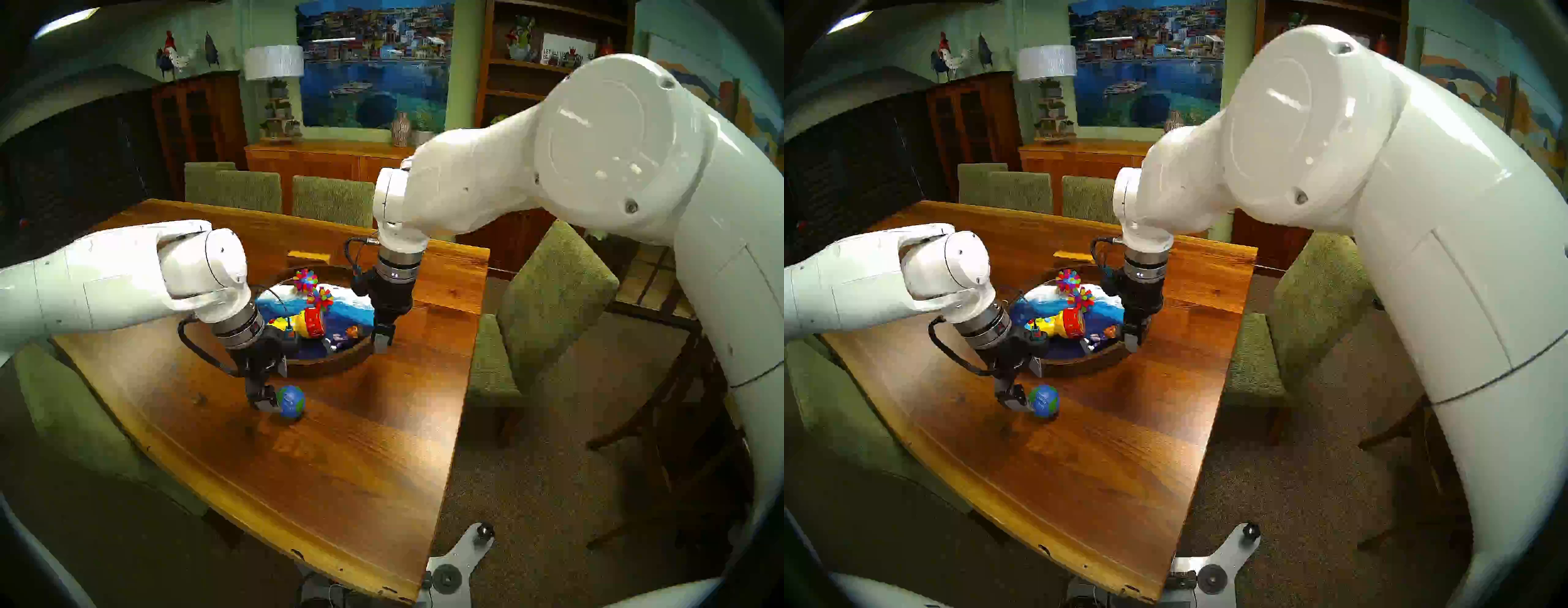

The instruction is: Put toys in center tray

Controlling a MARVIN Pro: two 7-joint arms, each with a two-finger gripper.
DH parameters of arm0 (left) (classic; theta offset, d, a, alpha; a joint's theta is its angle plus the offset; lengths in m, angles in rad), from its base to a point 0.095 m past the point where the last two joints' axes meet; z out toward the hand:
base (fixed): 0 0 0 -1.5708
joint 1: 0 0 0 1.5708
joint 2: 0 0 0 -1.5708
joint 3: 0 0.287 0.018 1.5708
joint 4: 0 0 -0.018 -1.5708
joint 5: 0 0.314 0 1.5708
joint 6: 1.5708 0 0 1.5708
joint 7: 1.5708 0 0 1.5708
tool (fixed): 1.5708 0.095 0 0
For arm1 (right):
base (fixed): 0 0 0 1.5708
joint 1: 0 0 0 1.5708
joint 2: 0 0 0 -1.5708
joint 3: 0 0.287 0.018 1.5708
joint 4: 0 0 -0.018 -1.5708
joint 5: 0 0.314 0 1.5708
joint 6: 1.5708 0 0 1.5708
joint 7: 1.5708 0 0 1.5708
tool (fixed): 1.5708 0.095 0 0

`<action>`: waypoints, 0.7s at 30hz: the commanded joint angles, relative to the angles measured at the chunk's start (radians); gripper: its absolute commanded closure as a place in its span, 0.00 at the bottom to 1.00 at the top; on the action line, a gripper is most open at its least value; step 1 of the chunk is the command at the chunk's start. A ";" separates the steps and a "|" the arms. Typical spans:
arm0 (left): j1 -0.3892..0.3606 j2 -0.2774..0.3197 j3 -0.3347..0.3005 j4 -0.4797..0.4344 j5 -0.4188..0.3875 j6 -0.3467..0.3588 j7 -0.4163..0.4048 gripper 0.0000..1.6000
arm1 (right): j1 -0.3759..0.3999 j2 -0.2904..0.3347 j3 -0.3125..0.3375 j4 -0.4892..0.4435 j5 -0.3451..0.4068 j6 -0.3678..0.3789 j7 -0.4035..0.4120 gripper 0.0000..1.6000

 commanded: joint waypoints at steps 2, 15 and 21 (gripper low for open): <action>-0.001 -0.036 -0.002 0.011 0.014 0.006 0.015 0.00 | 0.038 0.008 0.000 0.016 -0.002 0.001 -0.001 0.00; 0.055 -0.078 0.039 0.030 0.065 0.054 0.106 0.00 | 0.038 0.008 0.000 0.016 -0.002 0.001 -0.001 0.00; 0.044 -0.056 0.026 0.007 0.049 0.054 0.098 0.81 | 0.038 0.008 0.000 0.016 -0.002 0.001 -0.001 0.00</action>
